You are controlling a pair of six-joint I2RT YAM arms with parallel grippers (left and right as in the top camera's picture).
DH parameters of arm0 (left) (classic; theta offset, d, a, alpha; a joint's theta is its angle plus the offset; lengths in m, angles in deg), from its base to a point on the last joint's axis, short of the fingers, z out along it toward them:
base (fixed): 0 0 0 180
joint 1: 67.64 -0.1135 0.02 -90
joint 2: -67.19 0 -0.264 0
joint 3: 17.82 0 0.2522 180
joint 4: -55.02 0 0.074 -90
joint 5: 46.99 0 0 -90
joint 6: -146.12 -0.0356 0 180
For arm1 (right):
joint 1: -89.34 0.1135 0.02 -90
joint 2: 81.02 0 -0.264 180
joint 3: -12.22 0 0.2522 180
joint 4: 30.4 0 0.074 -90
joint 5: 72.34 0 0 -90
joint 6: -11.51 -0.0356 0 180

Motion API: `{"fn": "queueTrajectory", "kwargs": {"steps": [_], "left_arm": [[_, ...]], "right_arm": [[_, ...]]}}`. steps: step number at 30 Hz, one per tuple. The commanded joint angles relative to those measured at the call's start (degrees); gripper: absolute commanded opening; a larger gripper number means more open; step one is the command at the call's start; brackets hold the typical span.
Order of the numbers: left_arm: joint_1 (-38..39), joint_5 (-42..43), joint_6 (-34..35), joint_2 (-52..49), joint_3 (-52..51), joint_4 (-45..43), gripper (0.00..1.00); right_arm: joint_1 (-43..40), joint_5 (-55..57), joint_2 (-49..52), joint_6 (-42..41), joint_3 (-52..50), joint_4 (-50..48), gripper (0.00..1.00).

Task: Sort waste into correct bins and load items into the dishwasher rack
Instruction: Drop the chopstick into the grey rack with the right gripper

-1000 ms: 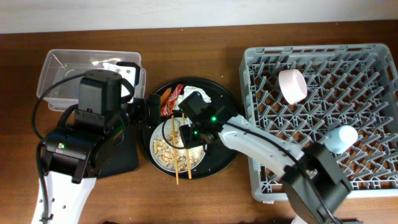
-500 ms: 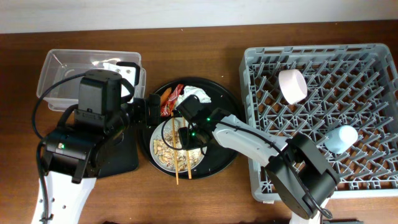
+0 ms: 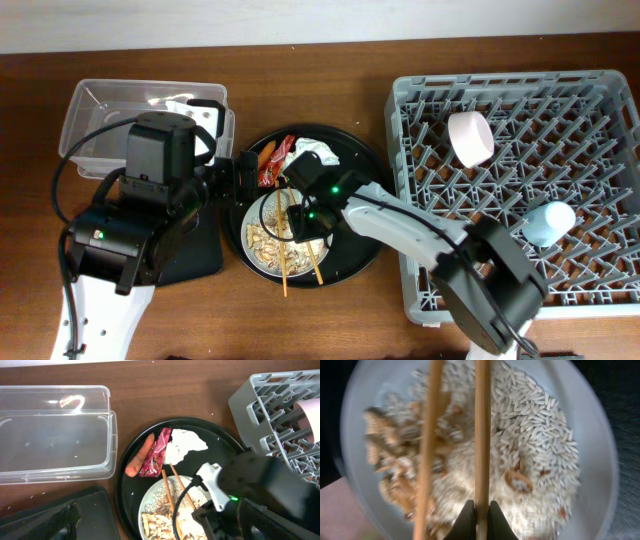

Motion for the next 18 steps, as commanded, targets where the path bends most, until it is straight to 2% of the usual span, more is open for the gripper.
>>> {"fn": "queueTrajectory", "kwargs": {"steps": [1,4,9,14,18], "left_arm": [[-0.2,-0.6,0.5,0.0,0.5,0.1,0.99],[-0.2,-0.6,0.5,0.0,0.5,0.1,0.99],[-0.2,-0.6,0.5,0.0,0.5,0.1,0.99],[-0.2,-0.6,0.5,0.0,0.5,0.1,0.99],[-0.2,-0.6,0.5,0.0,0.5,0.1,0.99]], "right_arm": [[-1.6,3.3,-7.4,1.1,3.3,2.9,0.04],[-6.6,4.6,-12.1,1.1,4.0,5.9,0.04],[-20.8,4.6,-17.4,1.6,4.0,10.1,0.04],[-30.1,6.2,-15.0,10.6,3.7,14.8,0.04],[-32.4,17.2,-11.1,11.8,3.6,17.8,0.04]]}}
